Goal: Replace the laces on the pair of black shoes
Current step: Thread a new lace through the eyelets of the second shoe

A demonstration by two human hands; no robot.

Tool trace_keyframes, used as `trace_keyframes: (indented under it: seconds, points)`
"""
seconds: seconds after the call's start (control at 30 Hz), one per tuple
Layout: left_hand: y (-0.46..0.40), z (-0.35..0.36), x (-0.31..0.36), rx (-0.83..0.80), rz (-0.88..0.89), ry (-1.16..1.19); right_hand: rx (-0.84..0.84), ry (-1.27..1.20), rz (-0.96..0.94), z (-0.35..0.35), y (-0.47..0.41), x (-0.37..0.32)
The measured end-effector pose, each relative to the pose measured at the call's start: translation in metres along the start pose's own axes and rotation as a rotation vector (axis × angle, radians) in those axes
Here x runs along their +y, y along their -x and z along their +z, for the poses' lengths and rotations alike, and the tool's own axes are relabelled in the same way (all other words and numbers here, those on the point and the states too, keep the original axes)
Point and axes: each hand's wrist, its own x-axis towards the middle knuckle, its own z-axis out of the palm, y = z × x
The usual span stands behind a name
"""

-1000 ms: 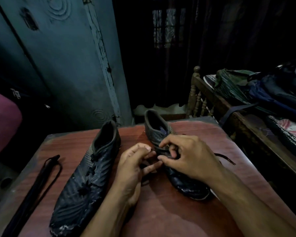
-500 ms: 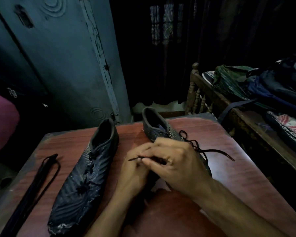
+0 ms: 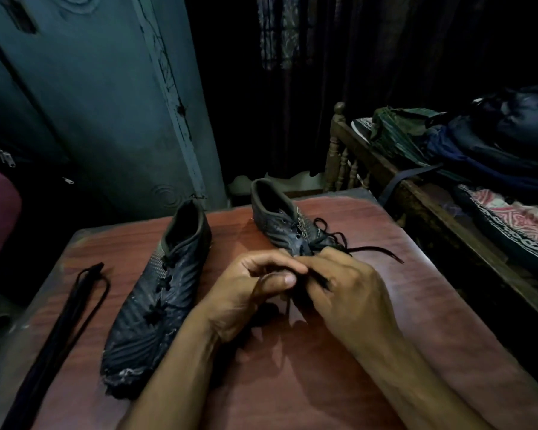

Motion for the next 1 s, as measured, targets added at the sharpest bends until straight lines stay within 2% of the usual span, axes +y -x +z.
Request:
trace_keyframes:
  seconds: [0.1,0.23,0.37,0.43,0.5,0.57,0.63,0.8,0.87,1.0]
  points:
    - [-0.001,-0.002,-0.002,0.099,-0.034,0.105,0.09,-0.127,-0.021,-0.001,0.009,0.0]
    - [-0.008,0.009,-0.011,0.172,-0.106,-0.08,0.138,-0.224,-0.126,-0.002,0.023,-0.015]
    - [-0.01,0.024,-0.016,0.285,-0.032,-0.054,0.106,-0.136,-0.182,0.003,0.027,-0.016]
    - [-0.008,0.019,-0.012,0.283,0.012,-0.074,0.091,-0.004,-0.112,0.004,0.027,-0.014]
    - [-0.003,0.009,-0.002,0.216,0.032,-0.136,0.097,0.083,0.0,0.003,0.026,-0.012]
    - [0.005,0.001,0.008,0.056,-0.015,-0.092,0.092,0.068,0.066,0.004,0.026,-0.011]
    - [0.012,-0.001,0.018,-0.095,-0.077,-0.027,0.092,0.015,0.096,0.005,0.026,-0.007]
    - [0.021,-0.003,0.026,-0.249,-0.047,0.094,0.056,0.015,0.085,0.005,0.026,-0.001]
    - [0.021,0.001,0.024,-0.282,-0.075,0.097,0.053,0.047,0.052,0.006,0.026,0.0]
    - [0.019,0.002,0.017,-0.211,-0.09,0.076,0.039,0.031,0.066,0.008,0.026,0.0]
